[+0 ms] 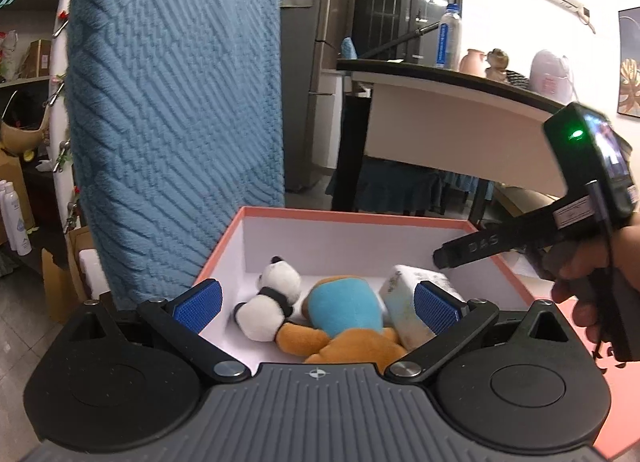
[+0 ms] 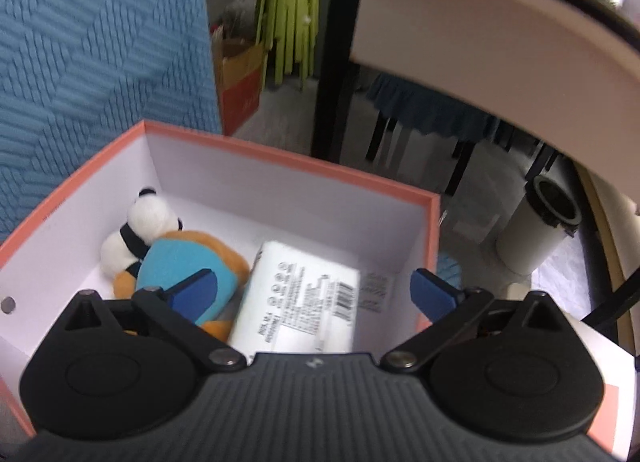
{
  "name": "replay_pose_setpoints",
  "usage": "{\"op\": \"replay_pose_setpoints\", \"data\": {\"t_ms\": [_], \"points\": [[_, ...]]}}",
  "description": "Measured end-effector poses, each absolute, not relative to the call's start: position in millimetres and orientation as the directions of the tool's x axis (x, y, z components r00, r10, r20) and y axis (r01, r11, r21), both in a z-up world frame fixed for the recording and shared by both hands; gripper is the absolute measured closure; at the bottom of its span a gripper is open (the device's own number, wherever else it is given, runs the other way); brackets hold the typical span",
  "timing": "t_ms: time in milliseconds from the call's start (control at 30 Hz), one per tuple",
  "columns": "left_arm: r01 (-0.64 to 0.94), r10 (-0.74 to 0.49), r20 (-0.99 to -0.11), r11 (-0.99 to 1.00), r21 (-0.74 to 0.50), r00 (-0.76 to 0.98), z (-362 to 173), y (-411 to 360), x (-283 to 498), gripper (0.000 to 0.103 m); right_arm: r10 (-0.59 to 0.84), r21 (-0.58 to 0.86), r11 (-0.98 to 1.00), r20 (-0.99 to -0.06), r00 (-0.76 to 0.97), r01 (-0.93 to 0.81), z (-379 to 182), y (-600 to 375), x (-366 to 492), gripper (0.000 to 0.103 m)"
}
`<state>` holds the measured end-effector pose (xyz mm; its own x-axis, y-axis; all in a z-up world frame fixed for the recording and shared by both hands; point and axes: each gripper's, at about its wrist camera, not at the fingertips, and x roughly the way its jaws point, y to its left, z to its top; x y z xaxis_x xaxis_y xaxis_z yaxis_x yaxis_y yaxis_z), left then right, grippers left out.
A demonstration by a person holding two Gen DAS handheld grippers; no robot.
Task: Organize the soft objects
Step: 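Carry the white package into the box beside the plushes and release it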
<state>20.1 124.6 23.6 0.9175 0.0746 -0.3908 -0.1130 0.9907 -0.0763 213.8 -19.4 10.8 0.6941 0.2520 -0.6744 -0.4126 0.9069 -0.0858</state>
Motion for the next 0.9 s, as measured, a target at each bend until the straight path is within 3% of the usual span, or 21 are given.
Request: {"op": "replay_pose_setpoints", "data": {"t_ms": [467, 700, 900], "points": [[-0.001, -0.023, -0.356, 0.998, -0.067, 0.934, 24.6, 69.4, 20.3, 0.000, 0.269, 0.057, 0.961, -0.424, 0.865, -0.271, 46.0, -135.8, 104.5, 0.000], [0.055, -0.055, -0.322, 0.998, -0.008, 0.945, 17.7, 37.6, 19.2, 0.000, 0.211, 0.022, 0.976, -0.316, 0.925, -0.216, 28.4, -174.9, 53.1, 0.000], [0.087, -0.080, -0.306, 0.996, 0.010, 0.949, 11.3, 21.2, 19.3, 0.000, 0.177, 0.076, 0.984, -0.273, 0.946, -0.162, -0.1, -205.3, 37.7, 0.000]]}}
